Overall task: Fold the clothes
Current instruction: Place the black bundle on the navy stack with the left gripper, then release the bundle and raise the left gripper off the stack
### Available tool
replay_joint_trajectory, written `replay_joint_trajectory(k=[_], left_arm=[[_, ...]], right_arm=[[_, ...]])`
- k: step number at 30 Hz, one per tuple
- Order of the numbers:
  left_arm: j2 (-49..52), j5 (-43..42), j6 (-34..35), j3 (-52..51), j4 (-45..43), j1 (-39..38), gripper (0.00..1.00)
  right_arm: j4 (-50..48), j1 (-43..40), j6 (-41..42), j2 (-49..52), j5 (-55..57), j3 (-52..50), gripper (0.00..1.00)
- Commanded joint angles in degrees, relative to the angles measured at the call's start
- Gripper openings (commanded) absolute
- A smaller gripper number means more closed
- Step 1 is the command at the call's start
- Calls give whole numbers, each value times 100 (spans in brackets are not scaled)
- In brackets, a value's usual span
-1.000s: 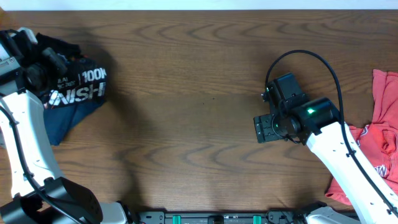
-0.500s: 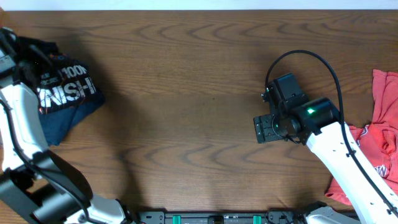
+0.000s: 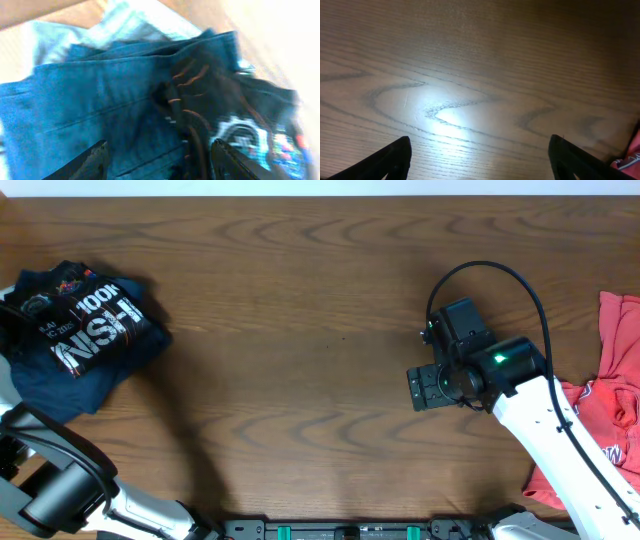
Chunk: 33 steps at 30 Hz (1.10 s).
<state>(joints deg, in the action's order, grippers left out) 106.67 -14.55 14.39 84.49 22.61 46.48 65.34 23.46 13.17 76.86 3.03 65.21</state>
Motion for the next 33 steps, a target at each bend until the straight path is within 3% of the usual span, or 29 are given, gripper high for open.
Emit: replay_joint_trajectory(k=[1, 2, 7, 12, 15, 18, 20, 26, 30, 33], left_arm=[[-439, -1167, 96, 98, -114, 35, 66], [-538, -1434, 96, 98, -157, -2, 66], [-901, -1803, -2, 98, -90, -542, 73], [-949, -1777, -428, 98, 507, -1803, 80], [-859, -1403, -651, 98, 1069, -2750, 83], [-734, -837, -734, 98, 1762, -3683, 97], [-643, -407, -737, 98, 2288, -4256, 98], [-516, 778, -815, 98, 4291, -5337, 98], [-527, 905, -730, 96, 5346, -5482, 98], [-651, 903, -664, 13, 5672, -5480, 98]], right_arm=[[-20, -59, -61, -79, 127, 55, 89], [-52, -59, -59, -79, 125, 55, 94], [-566, -61, 76, -76, -72, 55, 99], [-1572, -63, 308, -66, -761, 50, 99], [-2033, -144, 310, -15, -1036, 50, 99], [-2251, -442, 422, 61, -1213, 50, 99], [-2273, -820, 461, 118, -1423, 50, 99], [-1427, -2033, 450, 315, -1766, 50, 99], [-286, -2430, -31, 341, -1716, 50, 99], [319, -2461, -192, 339, -1499, 46, 99]])
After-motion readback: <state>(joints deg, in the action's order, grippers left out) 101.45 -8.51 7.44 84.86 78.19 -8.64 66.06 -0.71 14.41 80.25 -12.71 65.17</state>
